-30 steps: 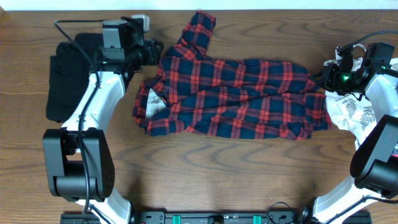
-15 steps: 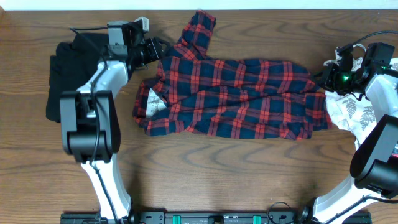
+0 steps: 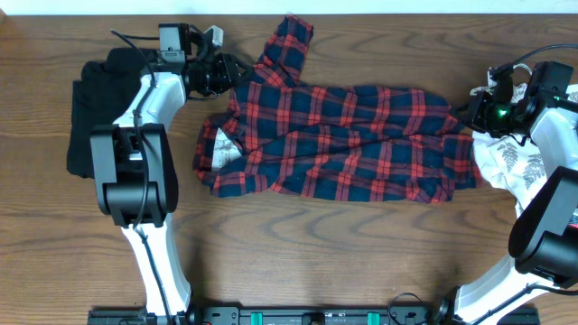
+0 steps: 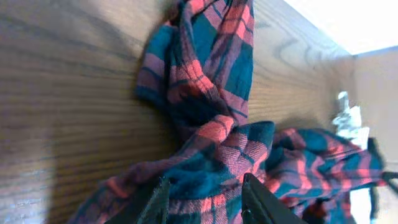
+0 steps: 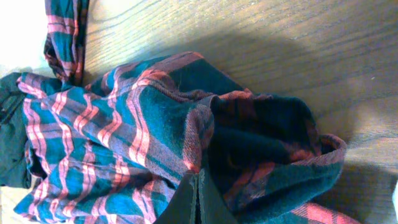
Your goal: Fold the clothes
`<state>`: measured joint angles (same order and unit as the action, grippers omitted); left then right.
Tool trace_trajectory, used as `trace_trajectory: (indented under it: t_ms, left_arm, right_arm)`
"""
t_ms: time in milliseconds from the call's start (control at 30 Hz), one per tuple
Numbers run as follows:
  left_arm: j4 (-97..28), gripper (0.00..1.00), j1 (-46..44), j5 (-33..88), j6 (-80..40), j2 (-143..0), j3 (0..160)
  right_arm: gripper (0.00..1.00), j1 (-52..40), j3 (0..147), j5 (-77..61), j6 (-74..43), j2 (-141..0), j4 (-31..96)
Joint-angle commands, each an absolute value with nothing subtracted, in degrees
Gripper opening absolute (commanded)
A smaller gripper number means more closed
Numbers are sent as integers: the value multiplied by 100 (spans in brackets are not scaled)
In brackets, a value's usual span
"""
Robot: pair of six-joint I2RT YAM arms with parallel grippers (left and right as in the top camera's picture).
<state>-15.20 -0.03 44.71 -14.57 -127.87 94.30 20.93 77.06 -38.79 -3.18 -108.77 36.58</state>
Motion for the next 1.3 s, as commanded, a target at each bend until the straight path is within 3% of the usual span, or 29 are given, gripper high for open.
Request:
trace_trajectory:
  t_ms: [0,367,700,933,1267]
  left_arm:
    - [-1535,38,-145,4042,-779,-12814,9515]
    - [-1559,39,-200,3009,-23,-12814,9515]
    - [-1116,39,-196,3009,108,-12814,9515]
    - [-1304,39,-198,3114,104,-12956,9515]
    - [-1302,39,-196,4160,106,-13214,9515]
  right_arm:
    - [1,2130,7682,-3883,-246,-10768,3667]
    - [1,2130,7682,-3881,-246,-10768,3667]
    - [1,2130,7682,-3874,-244,-10768,3658]
    - [1,2130,7682,-3793,-248,-10768,3664]
    - [1,2130,7682,-3793,-248,-10768,3673]
